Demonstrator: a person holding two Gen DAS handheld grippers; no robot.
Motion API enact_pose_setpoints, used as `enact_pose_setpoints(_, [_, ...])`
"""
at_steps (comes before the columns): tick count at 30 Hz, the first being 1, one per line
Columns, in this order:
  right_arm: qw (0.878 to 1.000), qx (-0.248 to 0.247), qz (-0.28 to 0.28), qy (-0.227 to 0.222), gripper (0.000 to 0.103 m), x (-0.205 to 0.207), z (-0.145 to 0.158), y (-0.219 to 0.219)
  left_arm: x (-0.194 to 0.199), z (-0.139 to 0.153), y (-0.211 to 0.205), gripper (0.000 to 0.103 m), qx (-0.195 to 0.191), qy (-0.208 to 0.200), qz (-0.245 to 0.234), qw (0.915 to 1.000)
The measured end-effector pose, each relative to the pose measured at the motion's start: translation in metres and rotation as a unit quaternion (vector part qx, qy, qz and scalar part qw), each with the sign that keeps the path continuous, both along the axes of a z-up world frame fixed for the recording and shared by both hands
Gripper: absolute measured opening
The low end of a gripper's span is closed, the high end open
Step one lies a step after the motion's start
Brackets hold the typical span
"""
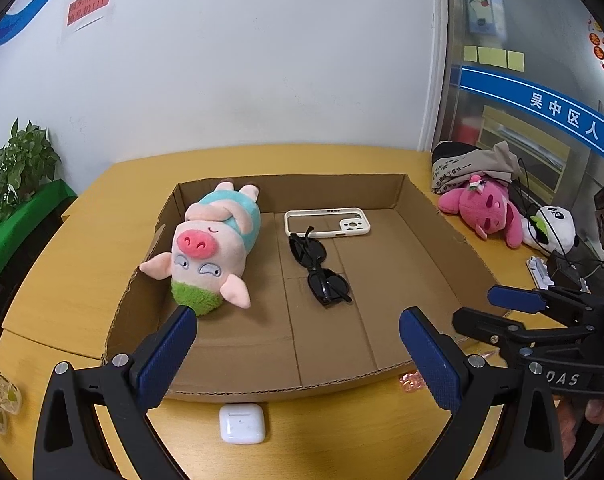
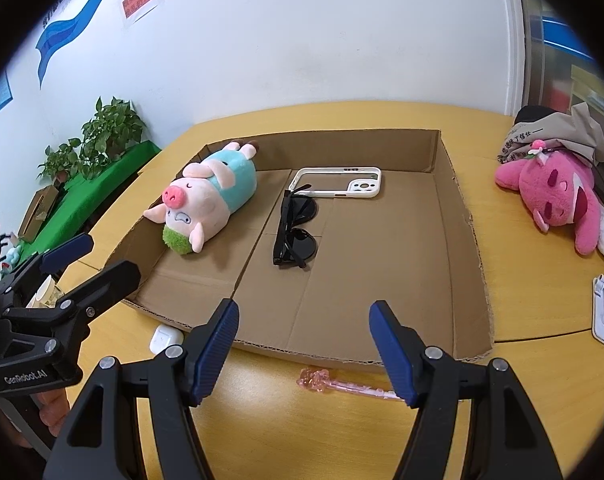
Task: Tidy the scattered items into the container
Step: 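Move the right gripper to the pink pen and close on it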
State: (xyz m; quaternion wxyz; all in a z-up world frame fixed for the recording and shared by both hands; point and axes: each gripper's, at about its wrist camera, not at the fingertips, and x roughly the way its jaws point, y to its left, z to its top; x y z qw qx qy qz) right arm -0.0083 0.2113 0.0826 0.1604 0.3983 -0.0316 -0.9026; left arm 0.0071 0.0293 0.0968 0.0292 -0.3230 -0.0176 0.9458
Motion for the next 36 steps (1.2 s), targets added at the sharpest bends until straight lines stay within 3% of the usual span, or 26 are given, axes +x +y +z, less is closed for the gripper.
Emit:
enact_pose_setpoints(7, [0.999, -0.042, -0.008, -0.010, 0.069, 0.006, -0.019, 0.027, 0.013, -0.015, -0.031, 0.103, -0.004, -0.024, -0.003, 0.9997])
enact_pose_setpoints(15, [0.997, -0.033, -0.025, -0.064, 0.069, 0.015, -0.063, 0.075, 0.018, -0.055, -0.050, 0.103, 0.013, -0.068, 0.016, 0.9975])
enact_pose_setpoints(24, [0.992, 0.066, 0.091, -0.057, 0.069, 0.014, -0.092, 0.074, 0.030, -0.078, 0.000, 0.103, 0.038, -0.092, -0.029, 0.9946])
enact_pose_setpoints(28, [0.987, 0.097, 0.112, -0.059, 0.072, 0.004, -0.107, 0.078, 0.034, -0.090, 0.023, 0.103, 0.035, -0.111, -0.045, 0.9922])
enact_pose_setpoints(36, [0.980, 0.109, 0.150, -0.070, 0.071, 0.018, -0.113, 0.061, 0.033, -0.092, 0.032, 0.103, 0.045, -0.123, -0.065, 0.9893])
